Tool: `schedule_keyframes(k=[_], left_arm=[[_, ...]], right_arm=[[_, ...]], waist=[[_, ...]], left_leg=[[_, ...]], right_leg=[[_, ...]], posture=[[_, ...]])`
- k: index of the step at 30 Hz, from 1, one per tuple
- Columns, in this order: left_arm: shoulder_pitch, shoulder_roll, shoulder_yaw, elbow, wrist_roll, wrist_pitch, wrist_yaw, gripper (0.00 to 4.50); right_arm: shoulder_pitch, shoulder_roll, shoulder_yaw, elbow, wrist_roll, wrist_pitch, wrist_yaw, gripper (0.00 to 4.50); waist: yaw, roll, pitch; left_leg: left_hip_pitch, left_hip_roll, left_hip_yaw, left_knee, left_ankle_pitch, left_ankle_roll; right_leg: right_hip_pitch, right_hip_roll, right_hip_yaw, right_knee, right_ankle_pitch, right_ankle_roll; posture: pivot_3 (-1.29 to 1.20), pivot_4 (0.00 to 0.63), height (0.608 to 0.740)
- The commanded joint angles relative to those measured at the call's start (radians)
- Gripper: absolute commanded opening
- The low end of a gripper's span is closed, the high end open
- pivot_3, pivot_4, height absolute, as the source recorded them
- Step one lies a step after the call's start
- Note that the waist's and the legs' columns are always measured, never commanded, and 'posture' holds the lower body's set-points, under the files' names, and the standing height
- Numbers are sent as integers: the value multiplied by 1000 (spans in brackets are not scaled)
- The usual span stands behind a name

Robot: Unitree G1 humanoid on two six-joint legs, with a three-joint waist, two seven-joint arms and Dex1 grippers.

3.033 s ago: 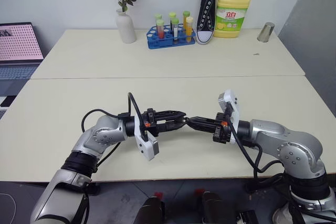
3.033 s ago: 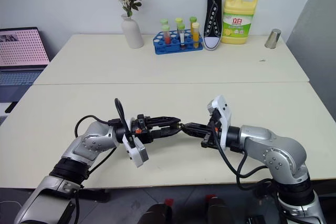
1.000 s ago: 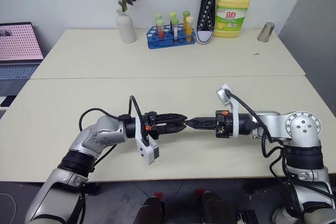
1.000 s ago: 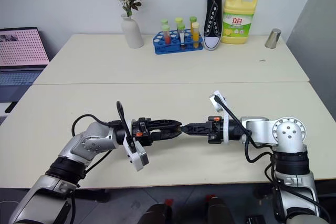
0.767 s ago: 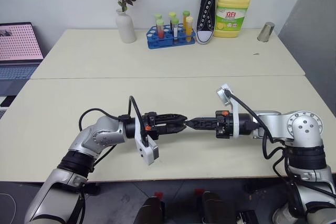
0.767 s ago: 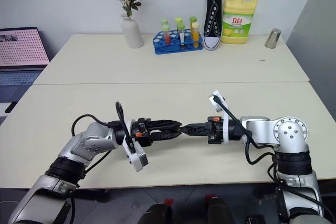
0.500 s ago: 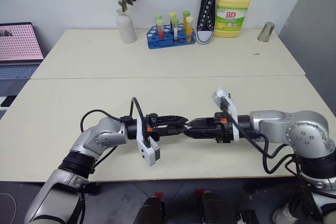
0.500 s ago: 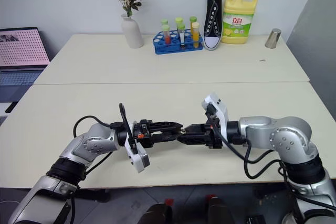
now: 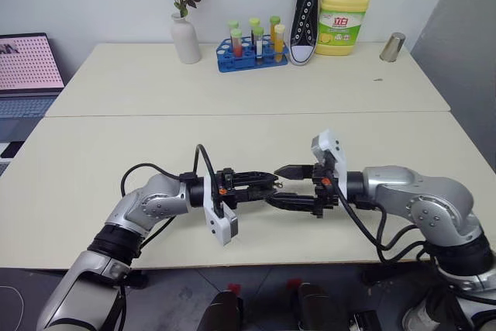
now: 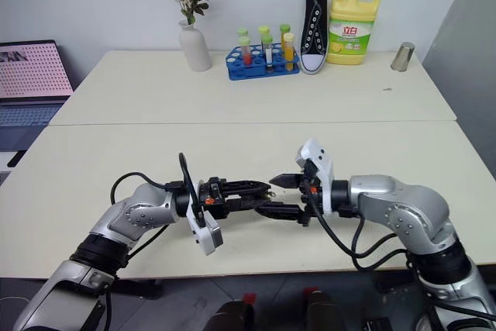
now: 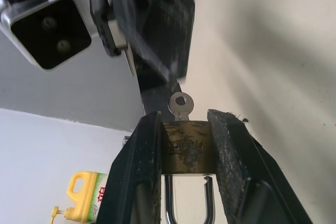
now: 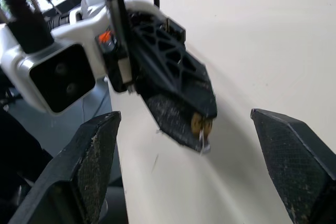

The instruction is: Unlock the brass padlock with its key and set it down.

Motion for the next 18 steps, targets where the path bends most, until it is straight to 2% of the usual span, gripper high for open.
schedule_keyframes(k=[1,3,6,8,15,18], left_arm=[[-7,-1,2,-28,-20,-1,11,973],[-6,-1,3,-30,-19,0,12,973],[-1,1,4,-33,-19,3,12,973],[1,1,5,-36,-20,5,12,973],[4,1,4,-41,-23,11,12,973],[5,1,3,-41,-27,15,12,973]], right_arm=[[-33,27,-3,18,-30,4,-6,4145],[-33,35,10,22,-49,2,0,4145],[-32,42,13,24,-65,3,8,3550],[-31,39,16,21,-74,-2,19,2914],[-30,49,11,21,-97,-3,42,230],[-29,50,11,18,-104,-5,48,134]], waist=[[0,0,0],[0,0,0],[-1,0,0],[0,0,0],[-1,0,0],[-1,0,0]], left_leg=[[0,0,0,0,0,0],[0,0,0,0,0,0],[0,0,0,0,0,0],[0,0,0,0,0,0],[0,0,0,0,0,0],[0,0,0,0,0,0]], right_leg=[[0,0,0,0,0,0],[0,0,0,0,0,0],[0,0,0,0,0,0],[0,0,0,0,0,0],[0,0,0,0,0,0],[0,0,0,0,0,0]], posture=[[0,150,740],[0,150,740],[0,150,740],[0,150,740],[0,150,740],[0,150,740]])
